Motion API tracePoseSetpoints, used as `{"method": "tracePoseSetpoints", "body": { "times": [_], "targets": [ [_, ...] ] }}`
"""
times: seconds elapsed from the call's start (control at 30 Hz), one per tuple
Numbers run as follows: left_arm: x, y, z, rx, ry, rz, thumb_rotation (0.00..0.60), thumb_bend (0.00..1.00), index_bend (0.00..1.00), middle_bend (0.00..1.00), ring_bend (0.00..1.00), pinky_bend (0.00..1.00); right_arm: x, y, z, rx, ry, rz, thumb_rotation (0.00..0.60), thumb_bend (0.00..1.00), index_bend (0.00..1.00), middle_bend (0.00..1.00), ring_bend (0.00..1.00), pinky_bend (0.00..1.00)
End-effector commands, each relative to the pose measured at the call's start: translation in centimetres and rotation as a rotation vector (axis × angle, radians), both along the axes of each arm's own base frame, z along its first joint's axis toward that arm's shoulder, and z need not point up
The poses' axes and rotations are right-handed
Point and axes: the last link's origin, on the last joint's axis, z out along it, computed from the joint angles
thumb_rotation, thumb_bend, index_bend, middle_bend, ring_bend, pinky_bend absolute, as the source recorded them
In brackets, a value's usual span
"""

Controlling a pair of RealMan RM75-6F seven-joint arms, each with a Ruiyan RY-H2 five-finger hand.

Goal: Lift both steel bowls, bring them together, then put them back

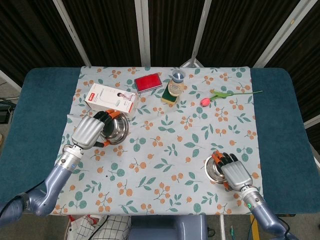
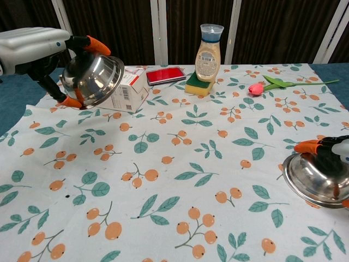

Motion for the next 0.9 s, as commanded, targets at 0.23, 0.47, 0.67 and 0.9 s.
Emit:
{"method": "tracePoseSetpoints", "body": {
  "times": [0.23,0.47,0.67,0.9],
  "targets": [
    [-0.2,0.2,0.0,-0.001,0.005,0.007,0.6,0.38,0.47,0.6,0.5,0.72,-0.1,-0.2,-0.5,0.009,0.009,-0.002,0.6,0.31,0.0,0.01,0.05,0.15],
    [-0.5,0.3,0.0,0.0,0.011,0.013,0.6,0.38,0.48,0.6,0.5,0.72,-0.3,-0.4,-0.7,-0.002,0.027,-0.009,0.6,0.31,0.51,0.48,0.55,0.7],
    [-0.8,0.3,-0.2,-0.008,0.01,0.016,0.6,0.38,0.48,0.6,0.5,0.72,-0.2,-0.7,-0.7,-0.066,0.033,0.016,0.6,0.31,0.88,0.79,0.86,0.97],
    [-0.6,0.1,-0.8,-0.044,-0.034,0.004,0.6,0.41,0.49,0.6,0.5,0.72,0.3,-1.0,0.9,-0.165,-0.051,0.05,0.6,0.32,1.0,0.93,0.99,1.0]
  ]
}}
